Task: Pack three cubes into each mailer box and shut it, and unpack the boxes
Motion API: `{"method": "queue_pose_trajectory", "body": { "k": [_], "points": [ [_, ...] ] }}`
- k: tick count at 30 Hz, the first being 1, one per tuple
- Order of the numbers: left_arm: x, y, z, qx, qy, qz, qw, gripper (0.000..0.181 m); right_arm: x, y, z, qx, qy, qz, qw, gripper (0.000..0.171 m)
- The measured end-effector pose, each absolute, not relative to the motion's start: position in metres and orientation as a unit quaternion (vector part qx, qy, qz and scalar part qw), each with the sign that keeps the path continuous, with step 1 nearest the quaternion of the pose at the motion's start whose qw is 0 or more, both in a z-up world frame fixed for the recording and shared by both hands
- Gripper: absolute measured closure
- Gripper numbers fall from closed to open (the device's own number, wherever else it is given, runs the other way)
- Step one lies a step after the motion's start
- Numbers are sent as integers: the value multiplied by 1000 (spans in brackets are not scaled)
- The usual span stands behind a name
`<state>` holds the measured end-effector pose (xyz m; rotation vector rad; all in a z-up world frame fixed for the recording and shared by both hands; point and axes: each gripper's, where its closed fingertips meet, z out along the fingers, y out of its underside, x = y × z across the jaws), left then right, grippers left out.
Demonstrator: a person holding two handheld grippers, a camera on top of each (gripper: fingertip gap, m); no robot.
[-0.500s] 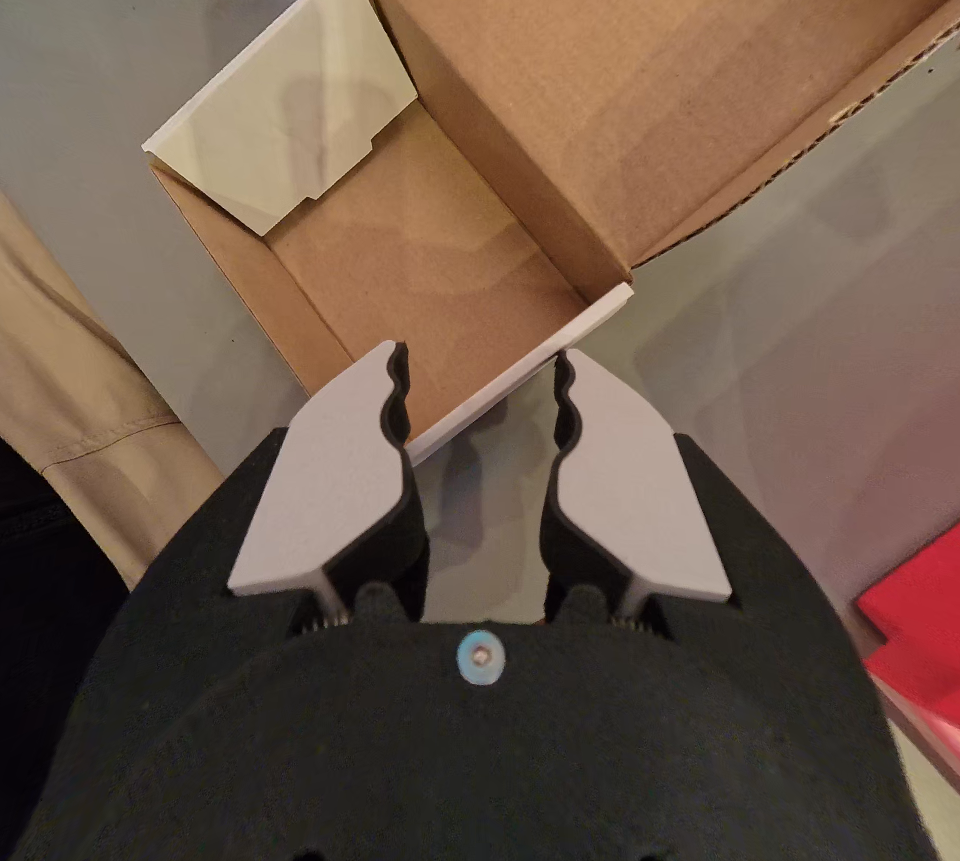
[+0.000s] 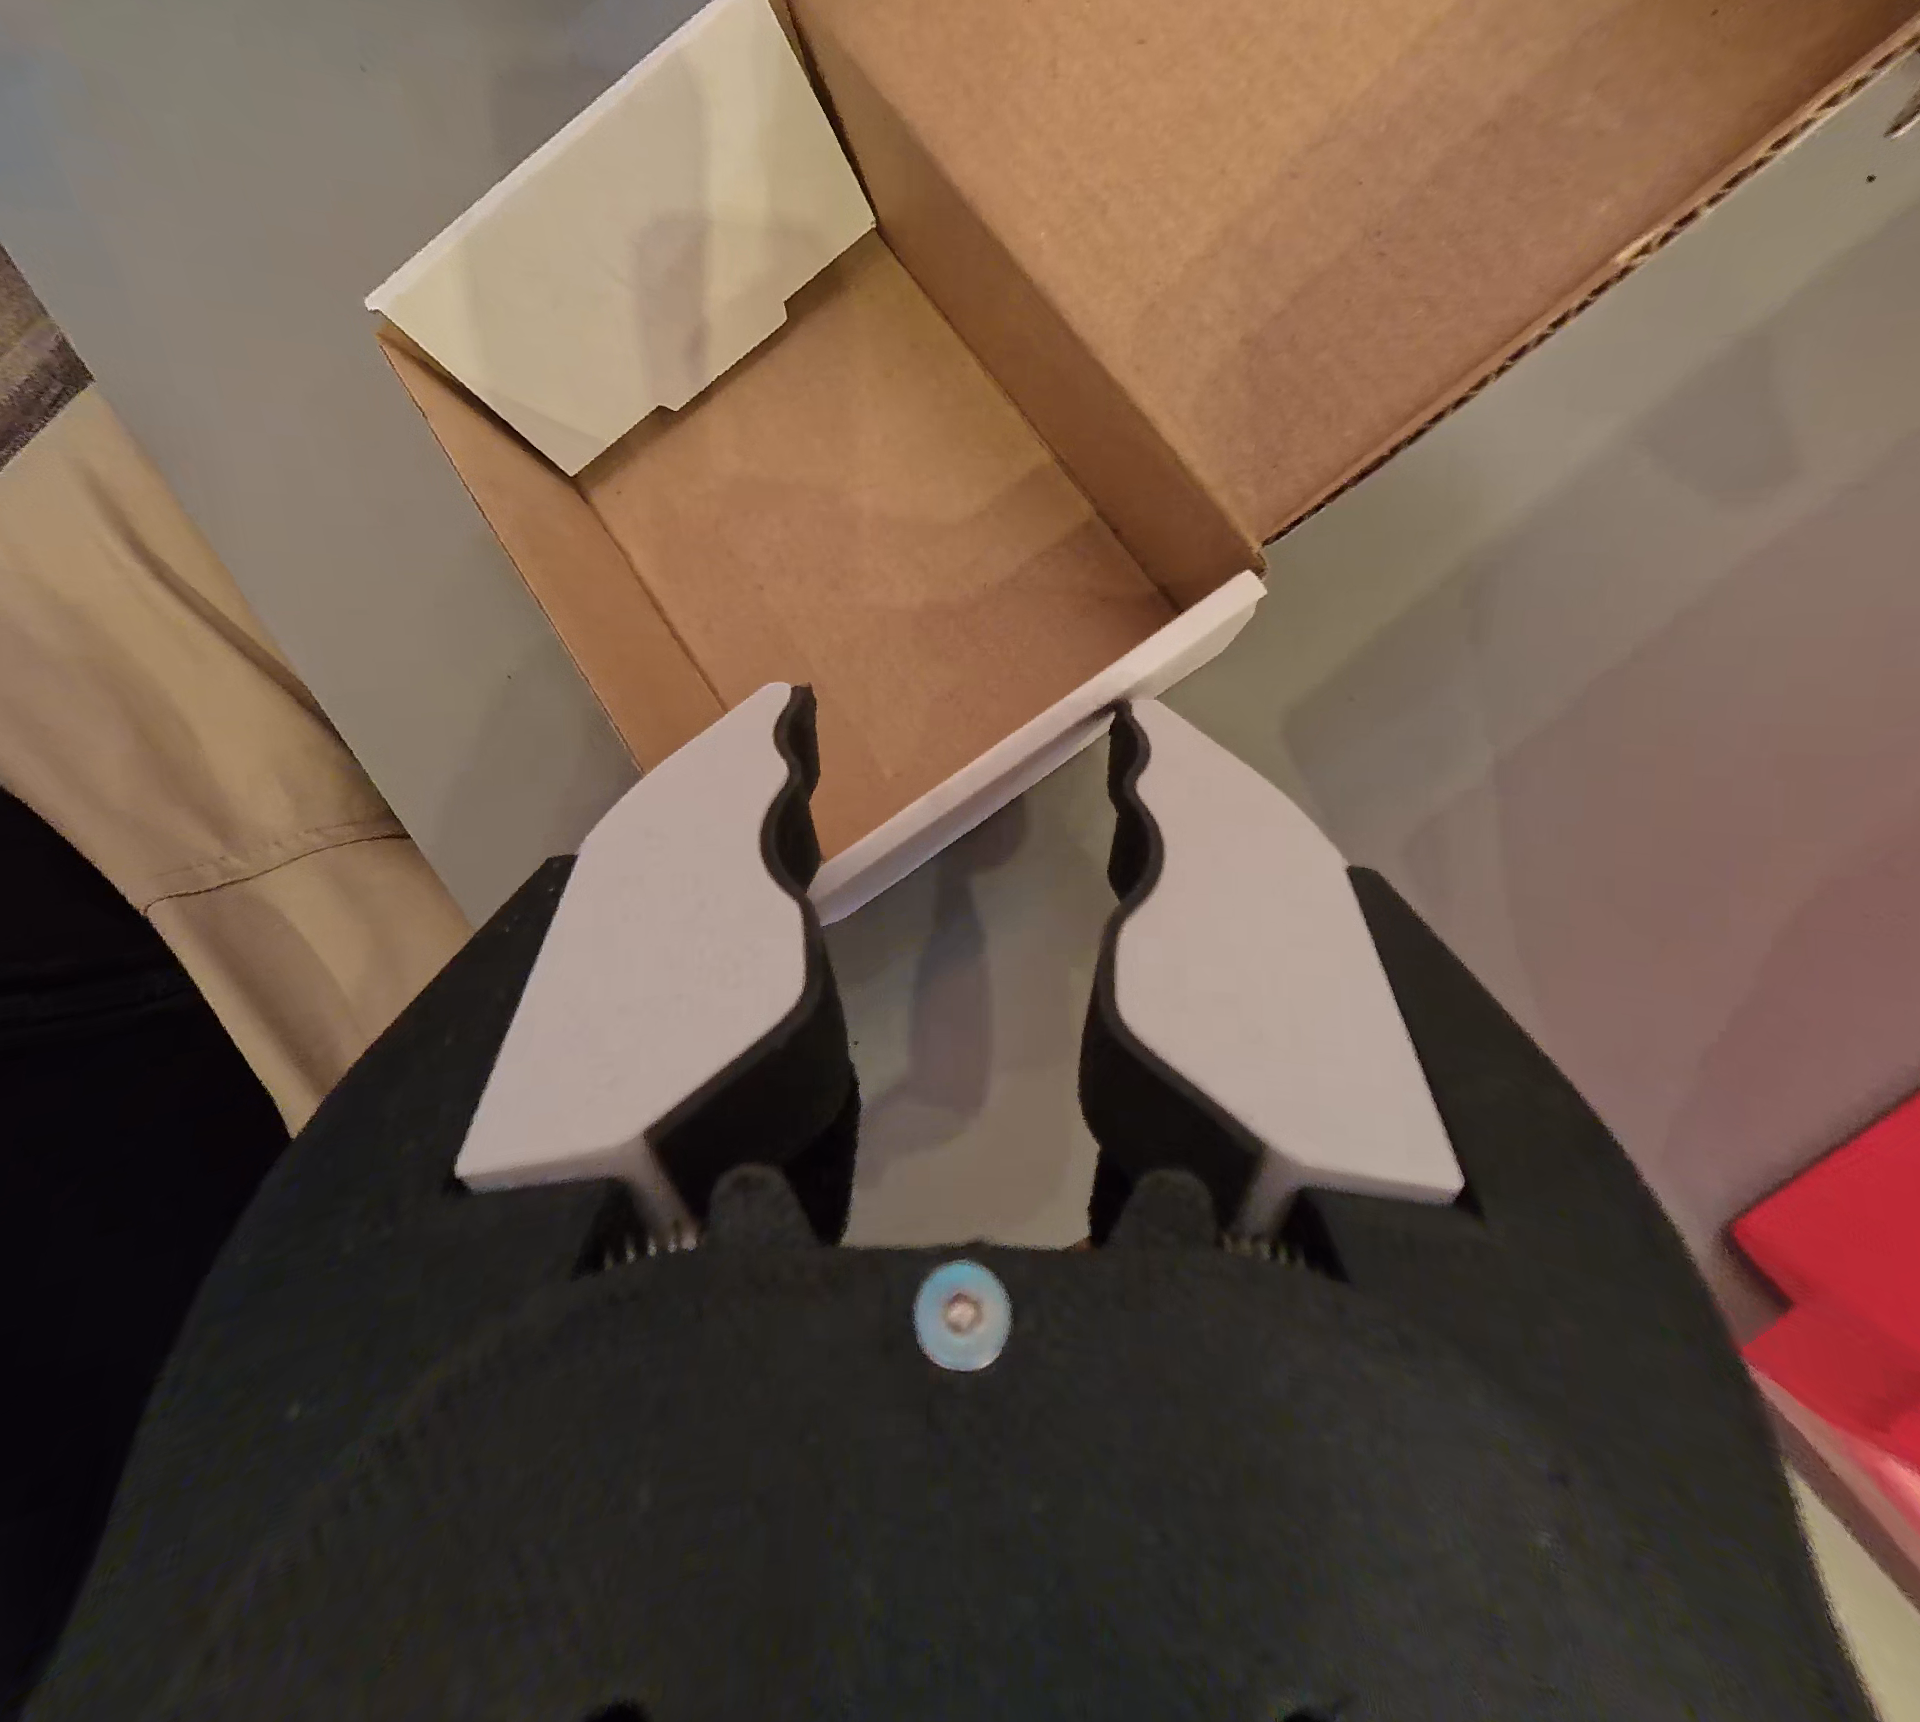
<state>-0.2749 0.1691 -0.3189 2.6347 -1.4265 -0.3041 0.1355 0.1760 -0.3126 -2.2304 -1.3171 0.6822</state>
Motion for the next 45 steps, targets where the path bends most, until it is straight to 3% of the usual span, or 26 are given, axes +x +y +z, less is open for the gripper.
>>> {"method": "queue_pose_trajectory", "body": {
  "k": [6, 7, 16, 18, 21, 24, 30, 33, 40, 45],
  "points": [
    [-287, 174, -327, 842, -511, -149, 83, 120, 135, 176, -312, -809, -480, 250, 231, 118],
    [-289, 179, -326, 837, -515, -165, 83, 129, 135, 176, -312, -808, -480, 249, 232, 118],
    [-294, 198, -319, 839, -508, -195, 26, 158, 136, 178, -313, -806, -484, 246, 236, 119],
    [-297, 199, -317, 847, -496, -191, 10, 153, 136, 178, -312, -805, -486, 244, 237, 119],
    [-303, 198, -317, 857, -482, -184, -4, 116, 136, 178, -311, -803, -488, 242, 241, 119],
    [-307, 193, -319, 866, -472, -165, 8, 108, 135, 177, -311, -802, -492, 237, 242, 119],
    [-307, 196, -326, 847, -498, -182, 39, 114, 133, 176, -313, -800, -498, 235, 239, 119],
    [-303, 198, -334, 834, -518, -183, 45, 136, 133, 175, -315, -800, -499, 235, 236, 119],
    [-302, 202, -331, 828, -522, -201, 31, 137, 134, 176, -315, -799, -500, 237, 237, 119],
    [-282, 206, -299, 834, -517, -191, -31, 138, 134, 176, -313, -797, -500, 238, 241, 120]
  ]
}}
